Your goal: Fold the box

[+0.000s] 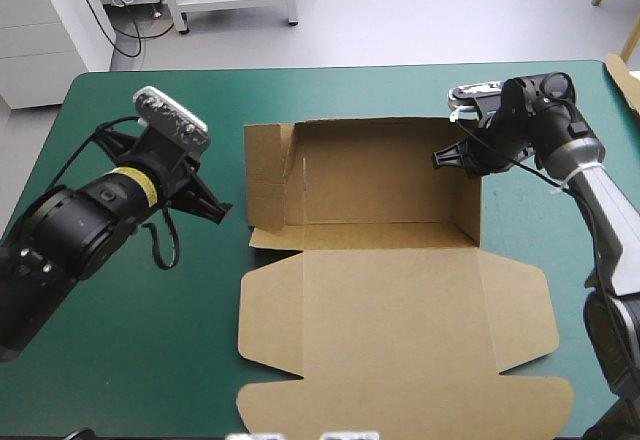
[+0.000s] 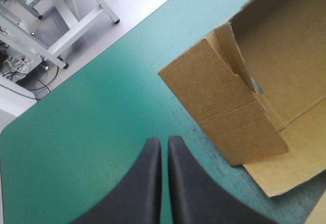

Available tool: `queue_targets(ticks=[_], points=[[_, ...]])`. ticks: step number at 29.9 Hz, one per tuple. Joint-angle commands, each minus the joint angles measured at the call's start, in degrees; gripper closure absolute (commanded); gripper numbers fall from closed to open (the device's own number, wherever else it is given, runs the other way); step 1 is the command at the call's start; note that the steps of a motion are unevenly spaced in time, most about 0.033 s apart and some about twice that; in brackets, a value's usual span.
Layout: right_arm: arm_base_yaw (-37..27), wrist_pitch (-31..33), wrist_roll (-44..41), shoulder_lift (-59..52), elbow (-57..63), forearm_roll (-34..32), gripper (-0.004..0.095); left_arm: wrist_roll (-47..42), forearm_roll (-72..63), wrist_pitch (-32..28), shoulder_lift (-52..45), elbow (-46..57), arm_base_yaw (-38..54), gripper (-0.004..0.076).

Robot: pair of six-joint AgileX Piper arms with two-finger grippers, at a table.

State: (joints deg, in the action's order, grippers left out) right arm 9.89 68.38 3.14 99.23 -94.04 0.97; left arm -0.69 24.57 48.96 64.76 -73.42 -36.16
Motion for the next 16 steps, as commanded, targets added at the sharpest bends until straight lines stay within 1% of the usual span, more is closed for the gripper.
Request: queue_targets(ticks=[1,3,5,10,14,16], points=[[0.0,-1.4,3.0,2.4,-2.5,2.1,0.0929,-2.6,0.1,-5.6,-6.5,7.1,2.0,0.0731],[0.0,-1.4,3.1,3.9,-2.9,2.3,0.0929,-3.3,-0.7,-6.2,-10.6,12.3,2.3,0.0731],[0.0,-1.4,3.5,5.3,-3.1,2.3,0.0929,-3.3,-3.1,-8.0,-15.2,18.1,2.3,0.0731],[0.0,-1.5,3.6,7.9,-3.1,2.3,0.0929,-3.3,-9.3,-10.8,-27.5,29.1,2.3,0.0731],[0.0,-1.6,4.0,9.4,-3.1,2.3,0.0929,-3.3,-14.0,-10.5,-38.9,35.9,2.3,0.0731],[0.0,-1.7,4.0,10.1,-3.1,2.3,0.0929,-3.3,-15.9,-9.4,-44.4,38.4,2.3,0.0731]])
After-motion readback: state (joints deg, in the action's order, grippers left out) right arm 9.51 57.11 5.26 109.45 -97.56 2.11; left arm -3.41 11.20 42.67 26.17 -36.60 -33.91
